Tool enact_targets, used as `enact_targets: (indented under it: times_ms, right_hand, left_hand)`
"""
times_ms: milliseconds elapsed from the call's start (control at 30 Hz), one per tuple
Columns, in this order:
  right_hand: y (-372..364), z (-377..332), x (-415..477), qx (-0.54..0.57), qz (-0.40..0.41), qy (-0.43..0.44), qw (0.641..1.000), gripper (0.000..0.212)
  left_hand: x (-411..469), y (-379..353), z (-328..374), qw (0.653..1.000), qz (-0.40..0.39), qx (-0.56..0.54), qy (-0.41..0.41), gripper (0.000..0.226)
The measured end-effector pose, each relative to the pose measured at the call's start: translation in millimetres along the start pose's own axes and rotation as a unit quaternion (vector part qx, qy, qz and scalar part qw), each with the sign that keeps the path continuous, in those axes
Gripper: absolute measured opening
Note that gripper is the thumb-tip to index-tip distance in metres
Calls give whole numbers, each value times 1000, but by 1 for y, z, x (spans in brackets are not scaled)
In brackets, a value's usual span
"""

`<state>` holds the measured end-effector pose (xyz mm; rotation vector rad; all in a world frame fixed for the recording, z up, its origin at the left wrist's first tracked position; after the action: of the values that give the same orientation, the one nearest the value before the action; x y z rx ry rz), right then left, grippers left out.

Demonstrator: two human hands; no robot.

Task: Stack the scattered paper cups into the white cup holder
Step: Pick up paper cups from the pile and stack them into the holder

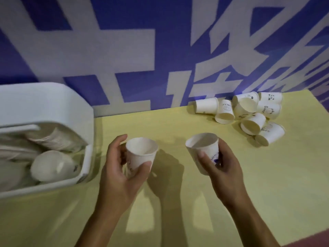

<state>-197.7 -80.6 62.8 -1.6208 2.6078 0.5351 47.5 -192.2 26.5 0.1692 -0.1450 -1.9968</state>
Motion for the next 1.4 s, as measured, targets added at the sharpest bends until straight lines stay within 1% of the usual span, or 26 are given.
enact_targets:
  times_ms: [100, 133, 233, 333, 400, 533, 733, 800, 933, 1067, 1233, 1400]
  right_hand:
    - [-63, -25, -20, -16, -33, 14, 999, 41]
    - [-93, -32, -26, -21, -46, 19, 999, 42]
    - [-137, -45, -40, -26, -71, 35, 997, 44]
    - [-189, -58, -52, -42, -96, 49, 993, 49]
    - [-214, -63, -57, -51, -101, 59, 992, 53]
    - [-246, -70, -57, -29, -106, 79, 991, 53]
    - [-264, -72, -45, -39, -131, 86, 987, 45]
    - [-265, -70, -40, -48, -136, 86, 986, 46]
    - [-258, -67, -33, -37, -130, 85, 987, 48]
    - [-255, -63, -30, -25, -129, 78, 988, 50]
    - [-256, -59, -27, -20, -130, 73, 989, 50]
    - [-257, -58, -25, -25, -132, 72, 988, 47]
  left_hand:
    - [-30, 56, -7, 1000, 8, 8, 5, 82]
    - [-43, 85, -9, 1000, 12, 15, 4, 80]
    - [-61, 126, -8, 999, 10, 35, -5, 75]
    - [-75, 175, -10, 999, 35, 23, -10, 75]
    - [-79, 202, -9, 998, 56, 5, -20, 76]
    - [-73, 228, -8, 997, 65, -2, -48, 63]
    - [-50, 236, -2, 993, 85, 55, -64, 63]
    - [-41, 235, -3, 991, 89, 70, -67, 69]
    - [-30, 232, -16, 987, 77, 125, -59, 82]
    - [-25, 229, -35, 983, 68, 163, -41, 81]
    - [-21, 223, -54, 980, 36, 196, -15, 81]
    - [-19, 222, -63, 988, 13, 155, 13, 75]
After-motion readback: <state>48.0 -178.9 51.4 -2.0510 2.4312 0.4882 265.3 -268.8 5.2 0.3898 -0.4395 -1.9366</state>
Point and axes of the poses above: each hand's wrist, its own x-axis towards the middle knuckle, its own y-axis out of the back of the hand, z = x × y, the point moved 7 cm from there along x, towards the middle knuckle, and after that the axes turned 11 degrees about -z, right-handed, at the moved point
